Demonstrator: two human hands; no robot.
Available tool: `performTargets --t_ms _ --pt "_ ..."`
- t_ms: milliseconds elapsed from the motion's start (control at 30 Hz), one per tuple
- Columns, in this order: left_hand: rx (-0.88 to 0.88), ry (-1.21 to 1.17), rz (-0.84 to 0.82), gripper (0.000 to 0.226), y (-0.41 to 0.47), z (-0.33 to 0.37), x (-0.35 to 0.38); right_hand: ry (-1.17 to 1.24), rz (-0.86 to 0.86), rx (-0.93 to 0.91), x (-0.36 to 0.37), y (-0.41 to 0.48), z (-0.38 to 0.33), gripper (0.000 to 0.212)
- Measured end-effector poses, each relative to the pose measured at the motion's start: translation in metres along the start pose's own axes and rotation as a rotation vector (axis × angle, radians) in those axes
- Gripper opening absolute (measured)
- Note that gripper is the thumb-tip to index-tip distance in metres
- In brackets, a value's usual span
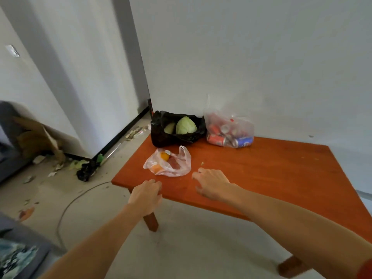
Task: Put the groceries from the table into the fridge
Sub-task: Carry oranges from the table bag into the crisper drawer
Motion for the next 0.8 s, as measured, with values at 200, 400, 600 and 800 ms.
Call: performTargets --t_ms 200,400,600,800 --pt "0.083 -0.034 -0.005 0.026 0.090 -0.071 0.004 0.075 -0.005 0.088 0.005 0.105 -0.001 0.038" --pt "0.170 0.017 -0.059 0.026 0.168 -0.125 0.012 0.051 -0.052 0.143 0.025 0.183 -0.014 0.035" --pt "0.284 0.016 -0.124 0.024 0.247 -0.136 0.048 0.130 -0.054 0.173 0.063 0.233 0.001 0.030" --pt "0.482 -0.027 -0.259 0.031 0.309 -0.126 0.092 0.279 -0.162 0.356 0.132 0.279 0.026 0.026"
Point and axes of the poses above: each hand's wrist, its own y-axis towards the middle knuckle, its own x-axis out of the palm, z = x × y, the point moved 7 cm from there along y, towards the middle knuckle, and after that the axes turned 1 degree about z, right-handed, at the moved point
